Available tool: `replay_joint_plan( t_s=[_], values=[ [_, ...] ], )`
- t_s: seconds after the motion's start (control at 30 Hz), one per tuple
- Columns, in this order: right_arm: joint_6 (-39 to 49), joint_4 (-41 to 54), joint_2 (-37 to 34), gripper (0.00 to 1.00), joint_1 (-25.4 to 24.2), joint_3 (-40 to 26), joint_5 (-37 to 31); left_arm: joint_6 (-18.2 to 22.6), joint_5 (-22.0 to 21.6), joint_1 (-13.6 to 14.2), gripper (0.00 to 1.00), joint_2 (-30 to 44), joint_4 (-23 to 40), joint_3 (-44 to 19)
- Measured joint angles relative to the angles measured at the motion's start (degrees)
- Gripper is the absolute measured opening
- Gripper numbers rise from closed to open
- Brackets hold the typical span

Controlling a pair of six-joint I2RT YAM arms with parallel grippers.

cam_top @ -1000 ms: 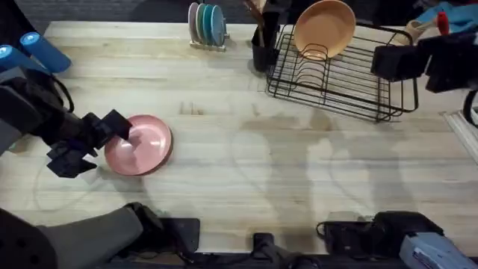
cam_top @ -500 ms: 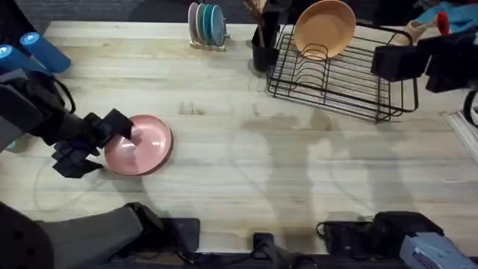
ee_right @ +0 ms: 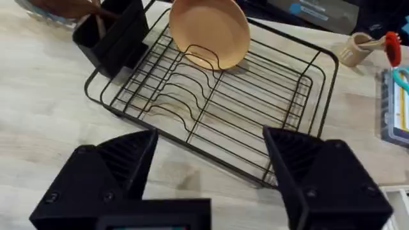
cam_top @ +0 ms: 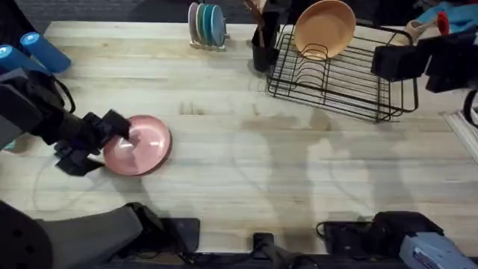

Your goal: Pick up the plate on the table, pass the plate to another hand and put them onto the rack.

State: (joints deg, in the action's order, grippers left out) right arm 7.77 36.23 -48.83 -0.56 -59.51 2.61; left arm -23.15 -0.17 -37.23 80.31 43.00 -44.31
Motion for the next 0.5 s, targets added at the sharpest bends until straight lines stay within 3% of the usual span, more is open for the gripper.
replay_joint_plan(
  t_s=[0.1, 0.2, 0.23, 0.27, 0.5],
  values=[
    [0.0, 0.0, 0.0, 0.993, 0.0, 0.0, 0.0, -0.6, 0.6, -0.1, 0.588, 0.0, 0.0, 0.0],
    [0.0, 0.0, 0.0, 0.992, 0.0, 0.0, 0.0, -0.9, 1.3, -0.3, 0.389, 0.0, 0.1, 0.0],
    [0.0, 0.0, 0.0, 0.993, 0.0, 0.0, 0.0, -1.1, 2.4, -0.3, 0.17, 0.0, 0.2, -0.2],
    [0.0, 0.0, 0.0, 0.992, 0.0, 0.0, 0.0, -1.0, 3.0, -0.3, 0.086, 0.0, 0.3, -0.4],
    [0.0, 0.0, 0.0, 0.993, 0.0, 0.0, 0.0, -1.3, 7.5, -0.3, 0.049, 0.0, 0.2, -0.6]
  ],
)
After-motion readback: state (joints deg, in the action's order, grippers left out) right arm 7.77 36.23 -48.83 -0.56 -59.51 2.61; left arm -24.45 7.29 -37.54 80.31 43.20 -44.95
